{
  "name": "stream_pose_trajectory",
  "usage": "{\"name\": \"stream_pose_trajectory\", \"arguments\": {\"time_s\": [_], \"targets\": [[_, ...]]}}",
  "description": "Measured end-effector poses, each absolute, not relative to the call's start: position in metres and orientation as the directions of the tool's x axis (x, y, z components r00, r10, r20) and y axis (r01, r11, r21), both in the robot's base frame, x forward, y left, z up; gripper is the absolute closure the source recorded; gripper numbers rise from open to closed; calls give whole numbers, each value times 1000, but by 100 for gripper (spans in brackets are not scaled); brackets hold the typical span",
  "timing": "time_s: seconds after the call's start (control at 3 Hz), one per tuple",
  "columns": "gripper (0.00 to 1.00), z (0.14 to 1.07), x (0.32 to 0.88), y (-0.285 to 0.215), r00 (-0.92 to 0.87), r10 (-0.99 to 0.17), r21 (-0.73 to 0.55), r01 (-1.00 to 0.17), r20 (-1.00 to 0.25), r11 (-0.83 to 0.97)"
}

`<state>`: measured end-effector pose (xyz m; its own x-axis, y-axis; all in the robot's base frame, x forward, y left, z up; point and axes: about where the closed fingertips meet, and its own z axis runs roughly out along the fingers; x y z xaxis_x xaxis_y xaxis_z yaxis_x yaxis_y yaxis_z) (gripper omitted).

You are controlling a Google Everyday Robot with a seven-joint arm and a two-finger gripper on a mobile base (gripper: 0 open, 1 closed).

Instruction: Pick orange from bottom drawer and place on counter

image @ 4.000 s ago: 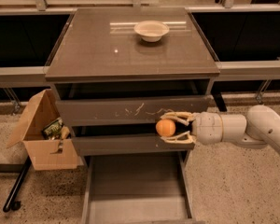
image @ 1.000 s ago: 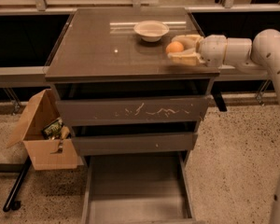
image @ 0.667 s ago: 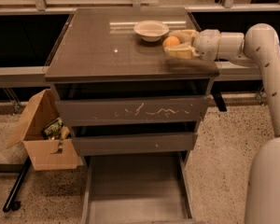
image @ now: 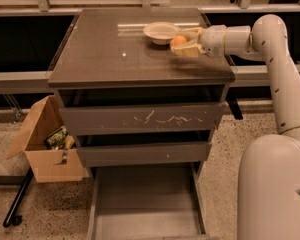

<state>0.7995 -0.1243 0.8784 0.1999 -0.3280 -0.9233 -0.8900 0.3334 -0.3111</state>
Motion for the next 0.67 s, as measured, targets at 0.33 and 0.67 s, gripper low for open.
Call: {"name": "stream_pose_trajectory", "arguments": {"time_s": [0.33,0.67], "targets": [[100,873,807,-120,171,-352,-293,-897,-920,331],[84,864,812,-118,132,-353,-257,-907,-926,334]]}}
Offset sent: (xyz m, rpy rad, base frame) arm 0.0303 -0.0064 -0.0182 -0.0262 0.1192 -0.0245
